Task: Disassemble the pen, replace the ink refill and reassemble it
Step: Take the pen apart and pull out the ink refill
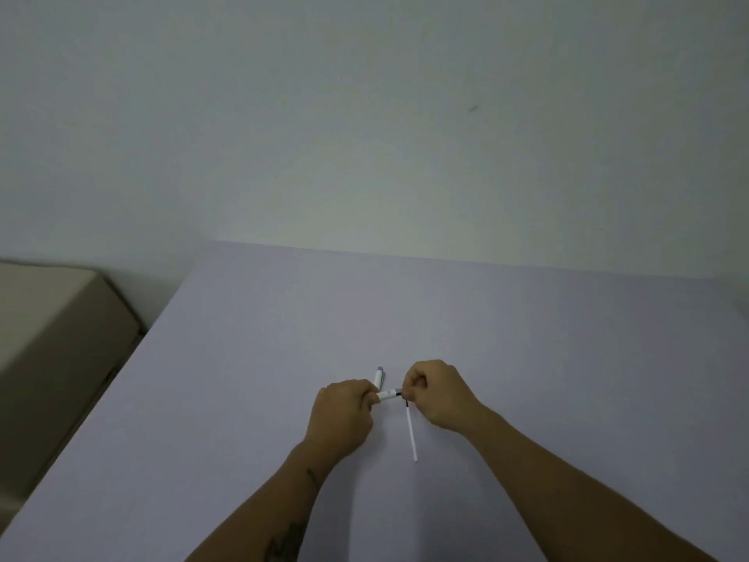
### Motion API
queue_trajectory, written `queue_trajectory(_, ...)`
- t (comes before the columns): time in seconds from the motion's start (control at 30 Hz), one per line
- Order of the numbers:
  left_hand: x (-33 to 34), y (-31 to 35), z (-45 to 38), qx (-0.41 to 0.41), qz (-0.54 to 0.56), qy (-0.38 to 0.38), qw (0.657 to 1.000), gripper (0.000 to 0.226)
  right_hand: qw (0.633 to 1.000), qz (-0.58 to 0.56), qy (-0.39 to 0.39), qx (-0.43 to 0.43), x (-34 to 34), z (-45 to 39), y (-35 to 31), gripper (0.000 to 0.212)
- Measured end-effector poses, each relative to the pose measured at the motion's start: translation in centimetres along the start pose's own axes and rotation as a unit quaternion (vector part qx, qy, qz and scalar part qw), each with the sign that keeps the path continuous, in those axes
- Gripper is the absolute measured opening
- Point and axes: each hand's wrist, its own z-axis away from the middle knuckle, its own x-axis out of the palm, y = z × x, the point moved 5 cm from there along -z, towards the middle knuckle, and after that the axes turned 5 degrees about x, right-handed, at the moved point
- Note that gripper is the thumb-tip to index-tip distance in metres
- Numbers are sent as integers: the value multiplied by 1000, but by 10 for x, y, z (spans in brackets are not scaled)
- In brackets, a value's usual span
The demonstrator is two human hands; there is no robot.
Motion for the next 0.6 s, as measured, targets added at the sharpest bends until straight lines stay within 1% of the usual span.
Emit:
queue_trajectory(0.07, -3, -3, -2, -4, 6, 0, 1000, 22, 1000, -23, -7, -1, -3, -1, -4, 17)
queue_trajectory(0.13, -5, -6, -4, -9, 12, 6, 1000, 22, 999, -24, -23, 29, -6, -3, -5, 23)
queue_trajectory(0.2, -5, -8, -6, -22, 25, 15, 999, 22, 997, -23, -31, 62, -8, -5, -5, 39)
queue_trajectory(0.23, -4, -9, -7, -28, 34, 19, 999, 22, 996, -40, -29, 76, -8, -5, -5, 44)
queue_trajectory(0.27, -2, -8, -7, -34, 43, 23, 998, 22, 994, -57, -21, 86, -9, -6, -6, 45)
queue_trajectory(0.37, 4, -7, -5, -66, 87, 32, 994, 21, 994, -76, 16, 78, -8, -5, -5, 35)
queue_trajectory(0.47, 7, -10, 0, -94, 125, 33, 987, 22, 990, -121, 28, 68, -2, -3, -3, 17)
queue_trajectory(0.53, 8, -10, 2, -103, 144, 30, 984, 24, 980, -184, 24, 77, 1, -1, -1, 8)
queue_trajectory(0.6, 7, -10, 3, -111, 162, 33, 980, 25, 947, -301, -7, 117, 7, 1, 1, 11)
